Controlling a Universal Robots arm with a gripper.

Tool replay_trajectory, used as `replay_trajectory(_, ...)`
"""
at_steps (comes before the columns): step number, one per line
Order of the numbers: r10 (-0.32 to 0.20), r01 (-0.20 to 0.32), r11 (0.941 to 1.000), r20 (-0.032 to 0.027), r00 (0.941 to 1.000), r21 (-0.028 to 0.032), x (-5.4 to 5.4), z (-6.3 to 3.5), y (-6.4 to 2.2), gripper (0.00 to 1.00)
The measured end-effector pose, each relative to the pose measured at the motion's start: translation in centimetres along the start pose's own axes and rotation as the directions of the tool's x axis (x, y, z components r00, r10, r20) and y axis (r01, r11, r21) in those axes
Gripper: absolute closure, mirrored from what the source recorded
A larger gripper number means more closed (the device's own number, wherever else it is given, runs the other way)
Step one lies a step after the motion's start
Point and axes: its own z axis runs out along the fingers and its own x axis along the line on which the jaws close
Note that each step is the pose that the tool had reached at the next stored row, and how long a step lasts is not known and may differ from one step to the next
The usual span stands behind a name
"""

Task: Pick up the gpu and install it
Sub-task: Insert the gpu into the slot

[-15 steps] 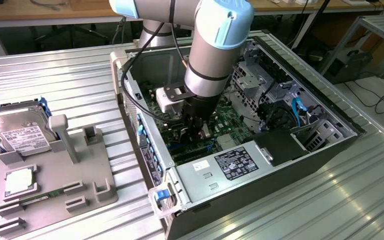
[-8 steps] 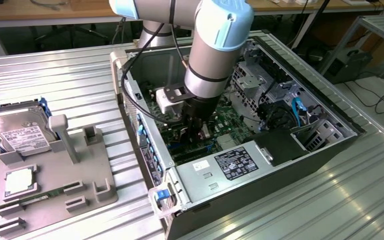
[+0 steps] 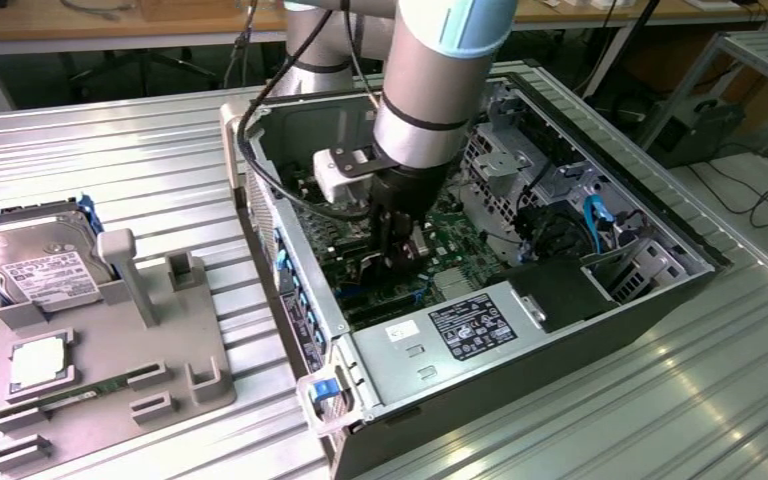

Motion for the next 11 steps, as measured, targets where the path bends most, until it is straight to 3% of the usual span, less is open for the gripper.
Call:
replay_trajectory(4,-0.001,0.001,0.9999,-0.0003,1.0,0.0106,-0.2,-2.96,0.01,0.65)
replay_trajectory(9,-0.001,0.001,0.9999,-0.0001,1.0,0.0118,-0.2,-3.2,0.01,0.67)
replay_trajectory(11,-0.001,0.001,0.9999,-0.0002,1.0,0.0117,-0.2,-3.21,0.01,0.89)
